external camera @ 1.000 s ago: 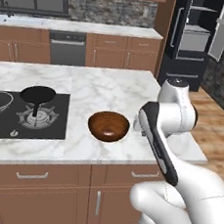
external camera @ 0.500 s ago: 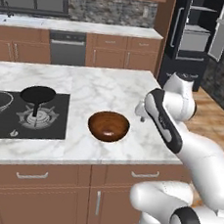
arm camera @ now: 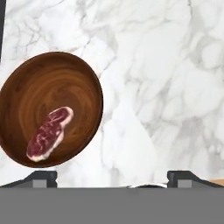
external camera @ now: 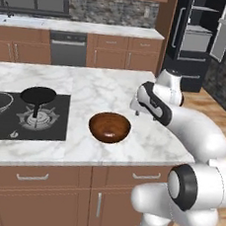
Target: Place one of the steaks on the plate and the other in the bowl. Then place the bowl in the fridge.
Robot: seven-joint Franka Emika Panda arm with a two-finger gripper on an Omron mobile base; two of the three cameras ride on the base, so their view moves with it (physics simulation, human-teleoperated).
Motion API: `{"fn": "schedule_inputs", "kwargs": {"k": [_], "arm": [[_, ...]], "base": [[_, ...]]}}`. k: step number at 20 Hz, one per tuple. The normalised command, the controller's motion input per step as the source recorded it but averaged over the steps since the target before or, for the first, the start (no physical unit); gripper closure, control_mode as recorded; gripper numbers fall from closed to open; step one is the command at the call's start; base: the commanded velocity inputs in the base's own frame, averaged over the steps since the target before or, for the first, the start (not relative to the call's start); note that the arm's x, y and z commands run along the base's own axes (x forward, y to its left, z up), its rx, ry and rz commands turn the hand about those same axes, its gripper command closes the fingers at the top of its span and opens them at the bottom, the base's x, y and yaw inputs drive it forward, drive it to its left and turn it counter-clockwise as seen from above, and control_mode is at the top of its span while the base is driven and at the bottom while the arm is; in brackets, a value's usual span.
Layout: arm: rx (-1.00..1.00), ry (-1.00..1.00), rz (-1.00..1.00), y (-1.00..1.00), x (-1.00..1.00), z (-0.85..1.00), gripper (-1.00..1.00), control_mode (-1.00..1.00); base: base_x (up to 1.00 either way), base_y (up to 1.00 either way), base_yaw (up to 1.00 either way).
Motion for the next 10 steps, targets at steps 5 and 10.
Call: {"fn": "schedule_inputs", "kwargs": {"k": [5,10], "arm": [[-0.03,0.0,0.0,0.33,0.39,-0.56,-1.0,-1.0],[-0.01,0.0,0.0,0.01,0.36,-0.72,-1.0,-1.0]], "base": [[0.0,0.0,0.0],[0.0,0.0,0.0]]}}
